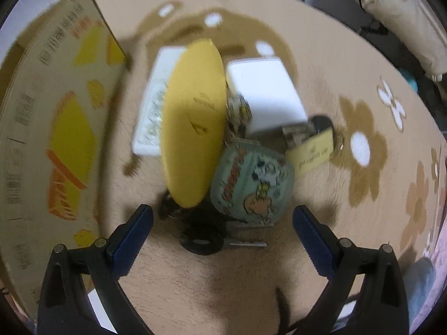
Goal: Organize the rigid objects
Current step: 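Move the right tool back to the pile and grasp the black key bunch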
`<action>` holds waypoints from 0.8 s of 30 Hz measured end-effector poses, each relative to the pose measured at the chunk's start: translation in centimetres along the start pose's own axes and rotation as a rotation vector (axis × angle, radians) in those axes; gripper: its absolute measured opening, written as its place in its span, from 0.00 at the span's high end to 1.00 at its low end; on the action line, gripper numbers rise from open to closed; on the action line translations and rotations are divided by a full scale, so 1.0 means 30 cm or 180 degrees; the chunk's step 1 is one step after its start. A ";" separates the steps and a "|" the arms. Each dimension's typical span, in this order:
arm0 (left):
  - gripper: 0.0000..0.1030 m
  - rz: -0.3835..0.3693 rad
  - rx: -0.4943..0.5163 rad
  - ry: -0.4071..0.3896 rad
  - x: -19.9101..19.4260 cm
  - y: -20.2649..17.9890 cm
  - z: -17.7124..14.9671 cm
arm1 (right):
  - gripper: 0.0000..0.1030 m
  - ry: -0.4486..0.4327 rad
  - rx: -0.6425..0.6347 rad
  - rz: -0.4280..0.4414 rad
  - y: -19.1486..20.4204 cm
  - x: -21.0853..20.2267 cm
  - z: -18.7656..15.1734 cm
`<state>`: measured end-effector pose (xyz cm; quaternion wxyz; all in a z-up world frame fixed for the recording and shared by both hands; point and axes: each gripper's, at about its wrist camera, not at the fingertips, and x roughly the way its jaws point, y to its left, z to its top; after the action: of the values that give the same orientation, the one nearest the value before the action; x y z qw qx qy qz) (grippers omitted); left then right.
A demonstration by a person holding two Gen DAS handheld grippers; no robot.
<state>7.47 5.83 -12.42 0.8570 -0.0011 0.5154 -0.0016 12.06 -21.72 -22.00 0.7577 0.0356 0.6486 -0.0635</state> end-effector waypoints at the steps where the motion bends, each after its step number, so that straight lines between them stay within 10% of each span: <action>1: 0.89 -0.0003 -0.0001 0.0002 0.000 0.000 0.000 | 0.00 0.0048 0.0020 0.0005 -0.001 0.011 -0.001; 24: 0.89 -0.0021 -0.0002 0.0028 0.005 0.009 -0.001 | 0.26 0.0099 0.0043 0.0164 0.072 0.014 -0.023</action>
<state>7.53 6.10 -12.58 0.8547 -0.0030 0.5191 -0.0043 11.77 -19.51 -22.58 0.7486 0.0583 0.6587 -0.0478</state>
